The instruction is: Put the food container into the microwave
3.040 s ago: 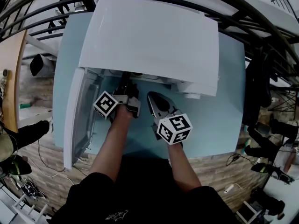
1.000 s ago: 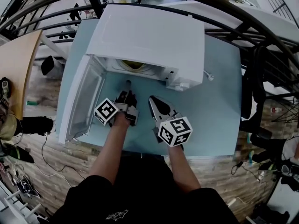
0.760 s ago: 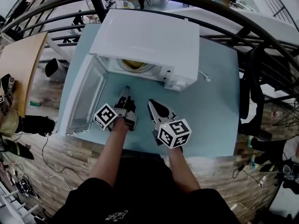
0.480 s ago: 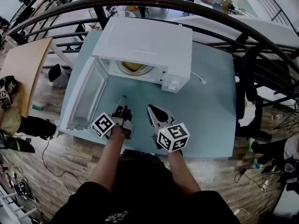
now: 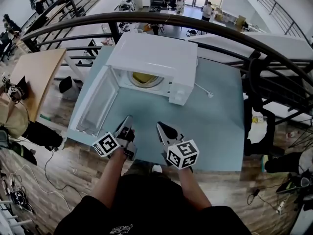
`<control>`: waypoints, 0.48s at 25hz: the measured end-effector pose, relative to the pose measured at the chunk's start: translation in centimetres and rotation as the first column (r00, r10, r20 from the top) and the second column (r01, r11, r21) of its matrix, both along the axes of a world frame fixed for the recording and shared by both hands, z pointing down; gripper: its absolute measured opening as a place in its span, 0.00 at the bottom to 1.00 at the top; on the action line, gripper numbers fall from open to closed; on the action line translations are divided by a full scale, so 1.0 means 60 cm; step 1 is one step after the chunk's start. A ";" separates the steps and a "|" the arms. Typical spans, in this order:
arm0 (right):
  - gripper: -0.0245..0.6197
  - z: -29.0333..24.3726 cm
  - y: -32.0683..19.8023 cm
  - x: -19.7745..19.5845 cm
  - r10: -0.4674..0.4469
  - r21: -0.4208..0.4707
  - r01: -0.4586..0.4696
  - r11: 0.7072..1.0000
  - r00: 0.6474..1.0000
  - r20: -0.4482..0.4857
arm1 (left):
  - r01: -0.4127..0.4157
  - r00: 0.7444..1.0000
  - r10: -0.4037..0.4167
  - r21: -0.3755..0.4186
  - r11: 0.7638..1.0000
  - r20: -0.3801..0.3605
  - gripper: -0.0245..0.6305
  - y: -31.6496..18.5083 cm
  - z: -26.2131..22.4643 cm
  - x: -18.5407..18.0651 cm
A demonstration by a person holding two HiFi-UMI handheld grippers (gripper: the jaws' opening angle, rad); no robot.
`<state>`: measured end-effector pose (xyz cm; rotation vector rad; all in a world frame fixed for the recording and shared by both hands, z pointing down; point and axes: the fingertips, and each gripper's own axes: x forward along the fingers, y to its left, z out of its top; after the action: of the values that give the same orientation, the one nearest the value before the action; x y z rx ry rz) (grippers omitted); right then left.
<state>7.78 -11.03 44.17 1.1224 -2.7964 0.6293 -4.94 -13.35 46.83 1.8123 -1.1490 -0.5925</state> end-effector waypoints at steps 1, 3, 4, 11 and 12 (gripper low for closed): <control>0.05 -0.004 0.006 -0.001 -0.004 0.006 0.004 1.000 1.000 0.002 | -0.005 1.000 0.005 0.010 1.000 0.023 0.05 0.009 -0.007 0.000; 0.05 -0.013 0.013 -0.001 -0.007 0.019 0.007 1.000 1.000 0.000 | -0.015 0.997 0.013 0.029 0.999 0.081 0.05 0.023 -0.017 0.000; 0.05 -0.017 0.015 -0.002 -0.007 0.025 0.007 1.000 1.000 -0.003 | -0.021 0.994 0.017 0.038 0.999 0.109 0.05 0.028 -0.022 0.000; 0.05 -0.053 0.008 0.001 0.029 0.069 -0.027 0.997 0.999 -0.023 | -0.069 0.963 0.039 0.103 0.992 0.267 0.05 0.044 -0.068 -0.008; 0.05 -0.059 0.006 0.002 0.033 0.077 -0.031 0.997 0.999 -0.024 | -0.081 0.953 0.045 0.111 0.991 0.299 0.05 0.044 -0.075 -0.009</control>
<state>7.91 -10.64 40.61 1.1822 -2.8086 0.5110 -5.50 -10.74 42.32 2.0867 -1.2683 -0.3674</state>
